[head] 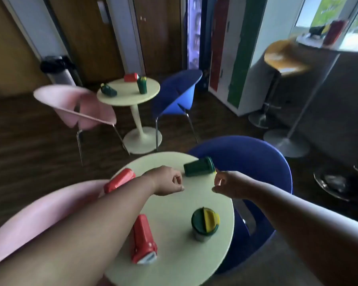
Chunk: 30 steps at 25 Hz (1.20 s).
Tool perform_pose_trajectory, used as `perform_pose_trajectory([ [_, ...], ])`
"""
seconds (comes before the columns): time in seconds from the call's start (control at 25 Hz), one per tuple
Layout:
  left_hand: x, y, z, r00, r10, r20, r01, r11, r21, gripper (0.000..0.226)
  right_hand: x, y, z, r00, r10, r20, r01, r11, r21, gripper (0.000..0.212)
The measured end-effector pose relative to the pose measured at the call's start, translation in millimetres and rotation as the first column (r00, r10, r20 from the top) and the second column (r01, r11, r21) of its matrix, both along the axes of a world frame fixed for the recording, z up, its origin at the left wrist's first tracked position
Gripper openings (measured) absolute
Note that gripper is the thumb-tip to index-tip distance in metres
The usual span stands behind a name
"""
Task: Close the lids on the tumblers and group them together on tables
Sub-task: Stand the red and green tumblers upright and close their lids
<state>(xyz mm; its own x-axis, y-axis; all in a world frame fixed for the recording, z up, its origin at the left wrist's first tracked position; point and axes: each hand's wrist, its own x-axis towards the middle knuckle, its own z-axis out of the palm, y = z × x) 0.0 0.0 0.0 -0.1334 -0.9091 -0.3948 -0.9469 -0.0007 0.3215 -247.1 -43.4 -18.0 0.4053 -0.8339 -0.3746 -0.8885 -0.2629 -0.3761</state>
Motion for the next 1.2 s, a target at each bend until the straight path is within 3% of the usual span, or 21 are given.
perform_pose_trajectory([
  [0.16,-21,16,-67,0.995,0.009,-0.102,0.007,0.989,0.15,0.052,-8,29,-66,0.988,-0.151,0.022,0.141,0.96,0.24,0.033],
  [0.4,-44,31,-117,0.958,-0.005,-0.286,0.04,0.992,0.117,0.09,-14,52,-111,0.913,-0.365,0.184,0.268,0.874,0.404,0.045],
  [0.56,-54,37,-128,0.962,-0.074,-0.264,0.095,0.993,0.069,0.106,-14,56,-119,0.886,-0.401,0.233,0.262,0.848,0.46,0.045],
  [0.92,-53,36,-135,0.974,-0.117,-0.194,0.11,0.993,-0.045,0.098,-8,53,-119,0.891,-0.388,0.236,0.261,0.863,0.432,0.037],
  [1.2,-21,31,-130,0.989,-0.005,-0.149,-0.012,0.994,-0.111,0.093,34,25,-108,0.931,-0.283,0.228,0.188,0.912,0.365,0.03],
])
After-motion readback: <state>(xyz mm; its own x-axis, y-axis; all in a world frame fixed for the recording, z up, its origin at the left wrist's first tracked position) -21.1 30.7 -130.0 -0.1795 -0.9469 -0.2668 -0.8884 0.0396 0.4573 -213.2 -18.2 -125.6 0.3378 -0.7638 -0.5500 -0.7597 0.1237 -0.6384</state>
